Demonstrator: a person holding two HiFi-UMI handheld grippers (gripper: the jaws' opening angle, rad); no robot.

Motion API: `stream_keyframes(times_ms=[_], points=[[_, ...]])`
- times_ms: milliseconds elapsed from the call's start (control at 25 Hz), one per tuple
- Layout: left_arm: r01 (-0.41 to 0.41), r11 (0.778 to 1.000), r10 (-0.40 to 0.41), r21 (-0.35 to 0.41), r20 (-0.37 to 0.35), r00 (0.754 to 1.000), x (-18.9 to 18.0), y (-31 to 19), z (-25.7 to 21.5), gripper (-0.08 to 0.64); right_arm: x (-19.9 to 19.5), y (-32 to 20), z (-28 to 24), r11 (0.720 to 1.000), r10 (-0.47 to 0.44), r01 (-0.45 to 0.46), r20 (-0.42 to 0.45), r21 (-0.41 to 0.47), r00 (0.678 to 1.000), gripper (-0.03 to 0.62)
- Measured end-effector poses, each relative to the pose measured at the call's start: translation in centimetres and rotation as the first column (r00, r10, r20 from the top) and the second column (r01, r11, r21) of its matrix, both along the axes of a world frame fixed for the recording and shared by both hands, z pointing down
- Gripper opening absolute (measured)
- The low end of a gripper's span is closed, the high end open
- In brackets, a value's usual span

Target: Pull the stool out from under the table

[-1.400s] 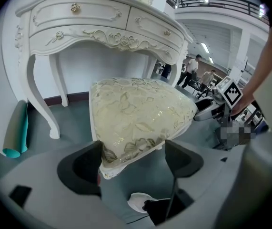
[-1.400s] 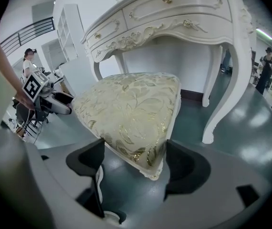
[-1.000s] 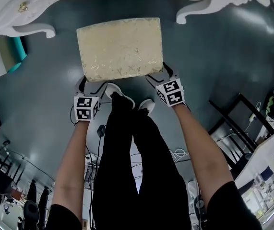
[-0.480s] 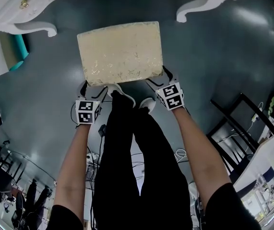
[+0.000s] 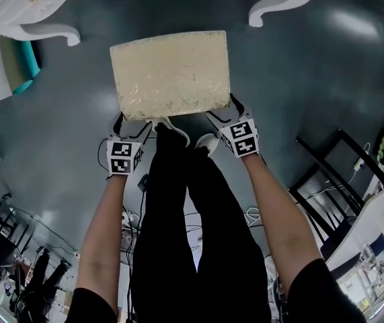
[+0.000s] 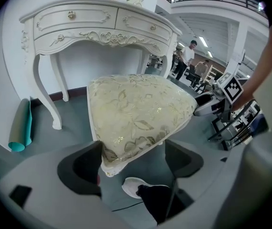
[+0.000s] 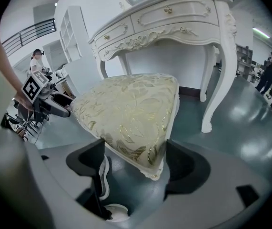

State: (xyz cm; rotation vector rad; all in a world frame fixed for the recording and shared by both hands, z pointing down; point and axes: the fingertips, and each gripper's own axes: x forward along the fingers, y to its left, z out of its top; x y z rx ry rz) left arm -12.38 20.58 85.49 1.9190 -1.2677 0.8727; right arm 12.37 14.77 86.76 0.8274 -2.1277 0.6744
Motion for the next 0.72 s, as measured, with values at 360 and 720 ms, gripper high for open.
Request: stream_keyframes(times_ms=[360, 720], points=[[0.017, 1.000, -0.017, -0.001, -0.020, 1.000, -0.1, 0.4, -0.4, 0.417, 0.8, 0.2, -0.5, 0.998, 0.059, -0.059, 0.017, -0.036, 0.998, 0.403], [0.119, 0.993, -0.115, 0.013, -0.170, 0.979, 2.8, 2.0, -8.1, 0.417, 0.4, -0.2, -11.6, 0.972, 0.226, -0.232, 0.160, 0.023, 0.961, 0.403]])
